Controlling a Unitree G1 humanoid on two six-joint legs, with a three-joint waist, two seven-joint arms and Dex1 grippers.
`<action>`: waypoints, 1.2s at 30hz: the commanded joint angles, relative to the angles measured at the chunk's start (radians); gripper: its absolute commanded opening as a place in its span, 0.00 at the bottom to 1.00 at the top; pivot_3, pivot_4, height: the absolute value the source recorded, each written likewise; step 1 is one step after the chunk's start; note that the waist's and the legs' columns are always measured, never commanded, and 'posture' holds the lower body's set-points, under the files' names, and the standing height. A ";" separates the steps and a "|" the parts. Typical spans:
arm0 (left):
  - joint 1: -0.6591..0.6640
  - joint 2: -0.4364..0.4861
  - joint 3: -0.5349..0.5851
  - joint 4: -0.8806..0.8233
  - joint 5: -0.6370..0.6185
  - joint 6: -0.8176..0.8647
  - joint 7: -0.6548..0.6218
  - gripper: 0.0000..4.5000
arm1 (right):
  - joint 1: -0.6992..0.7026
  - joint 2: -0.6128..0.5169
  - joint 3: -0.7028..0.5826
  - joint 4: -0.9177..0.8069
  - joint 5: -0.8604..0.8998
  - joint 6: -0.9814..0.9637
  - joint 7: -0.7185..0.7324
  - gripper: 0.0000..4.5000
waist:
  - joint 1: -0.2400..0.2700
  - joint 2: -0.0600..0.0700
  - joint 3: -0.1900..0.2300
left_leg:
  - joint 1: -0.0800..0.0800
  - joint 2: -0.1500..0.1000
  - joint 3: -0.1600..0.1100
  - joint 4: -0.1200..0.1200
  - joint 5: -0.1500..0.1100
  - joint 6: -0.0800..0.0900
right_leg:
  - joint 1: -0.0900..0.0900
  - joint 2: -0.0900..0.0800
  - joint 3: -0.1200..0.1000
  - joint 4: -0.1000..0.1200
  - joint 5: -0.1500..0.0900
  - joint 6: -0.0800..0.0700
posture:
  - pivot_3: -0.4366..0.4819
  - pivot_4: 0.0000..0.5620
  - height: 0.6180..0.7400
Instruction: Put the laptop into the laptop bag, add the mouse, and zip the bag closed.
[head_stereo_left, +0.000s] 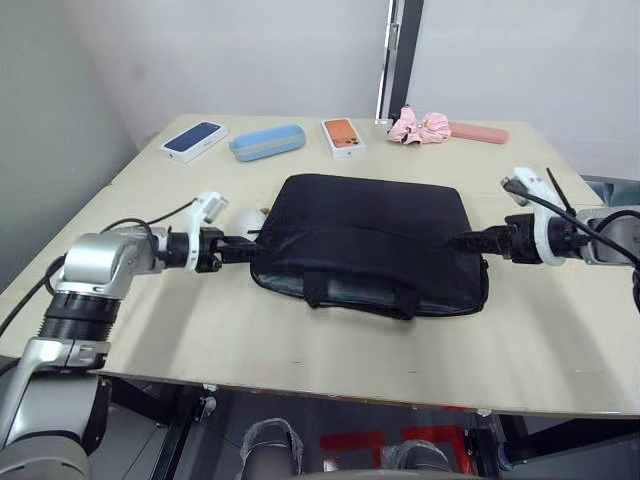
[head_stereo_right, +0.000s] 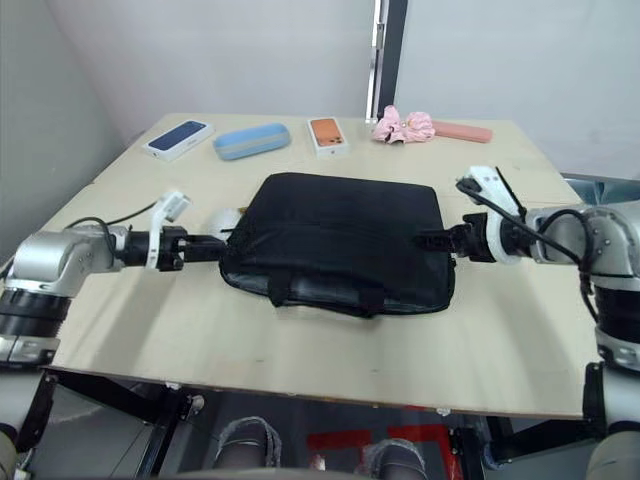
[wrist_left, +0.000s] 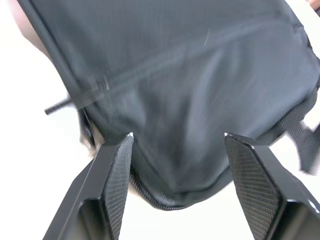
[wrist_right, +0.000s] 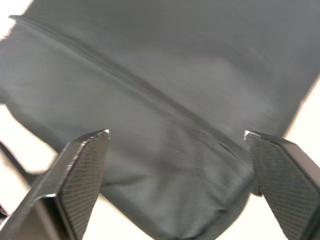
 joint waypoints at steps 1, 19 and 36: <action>-0.015 0.076 0.038 0.014 0.001 -0.090 -0.091 0.67 | 0.021 -0.084 -0.049 -0.076 0.045 -0.034 0.087 1.00 | 0.002 0.000 0.000 | 0.000 0.000 0.000 0.000 0.000 0.000 | 0.000 0.000 0.000 0.000 0.000 0.000 | 0.48 0.27 1.00; 0.150 0.298 0.170 -0.139 -0.102 -0.449 -0.514 0.67 | 0.676 -0.047 -0.406 -0.353 -0.029 -0.711 0.539 0.46 | 0.016 -0.005 -0.003 | 0.014 0.004 0.010 -0.002 -0.001 0.001 | 0.006 0.001 0.008 -0.001 0.000 0.000 | 0.48 0.27 1.00; 0.195 0.251 0.122 -0.129 -0.130 -0.544 -0.514 0.67 | 0.683 -0.006 -0.054 -0.305 -0.220 -0.805 0.392 0.01 | -0.013 -0.005 -0.004 | 0.013 0.007 0.012 -0.004 -0.001 0.000 | 0.002 0.004 0.010 0.000 0.000 0.000 | 0.48 0.27 1.00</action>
